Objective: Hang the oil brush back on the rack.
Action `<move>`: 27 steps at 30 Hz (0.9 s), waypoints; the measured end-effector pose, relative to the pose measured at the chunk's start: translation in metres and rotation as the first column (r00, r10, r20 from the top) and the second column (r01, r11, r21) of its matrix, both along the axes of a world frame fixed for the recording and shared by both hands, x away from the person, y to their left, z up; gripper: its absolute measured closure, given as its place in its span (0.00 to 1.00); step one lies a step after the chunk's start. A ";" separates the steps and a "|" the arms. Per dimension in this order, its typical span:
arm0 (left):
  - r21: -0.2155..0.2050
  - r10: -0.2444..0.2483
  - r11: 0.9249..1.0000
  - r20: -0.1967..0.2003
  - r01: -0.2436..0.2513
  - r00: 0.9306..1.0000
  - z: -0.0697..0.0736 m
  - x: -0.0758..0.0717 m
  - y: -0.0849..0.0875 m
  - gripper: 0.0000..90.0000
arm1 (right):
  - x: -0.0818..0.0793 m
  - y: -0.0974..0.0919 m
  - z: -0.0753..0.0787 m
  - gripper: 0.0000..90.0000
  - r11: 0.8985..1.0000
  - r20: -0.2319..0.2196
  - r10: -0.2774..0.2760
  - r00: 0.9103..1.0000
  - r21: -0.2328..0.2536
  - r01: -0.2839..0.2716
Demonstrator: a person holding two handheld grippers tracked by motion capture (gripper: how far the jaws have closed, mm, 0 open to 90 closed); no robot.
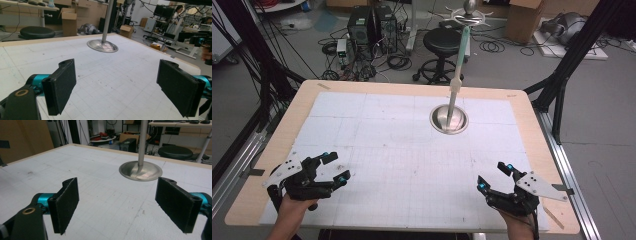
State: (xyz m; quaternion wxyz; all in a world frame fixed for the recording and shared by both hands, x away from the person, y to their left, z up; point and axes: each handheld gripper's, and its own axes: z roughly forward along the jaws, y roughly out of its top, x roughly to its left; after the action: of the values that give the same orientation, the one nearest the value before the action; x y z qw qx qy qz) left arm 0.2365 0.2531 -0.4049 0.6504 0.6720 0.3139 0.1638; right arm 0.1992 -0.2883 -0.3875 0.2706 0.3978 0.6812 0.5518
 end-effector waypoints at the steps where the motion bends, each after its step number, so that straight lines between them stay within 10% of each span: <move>1: 0.002 -0.002 1.000 -0.004 0.002 1.000 0.000 0.000 0.000 0.18 | 0.000 0.000 0.000 0.20 1.000 0.000 0.001 1.000 -0.002 -0.001; 27: 0.006 0.002 1.000 -0.019 -0.002 1.000 -0.003 0.000 -0.002 0.18 | 0.003 -0.001 -0.003 0.20 1.000 -0.022 0.005 1.000 -0.003 -0.005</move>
State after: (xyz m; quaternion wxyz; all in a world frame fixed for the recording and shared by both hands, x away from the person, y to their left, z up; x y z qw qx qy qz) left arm 0.2367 0.2510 -0.4075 0.6451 0.6754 0.3202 0.1589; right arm 0.2017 -0.2898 -0.3904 0.2624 0.4016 0.6860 0.5471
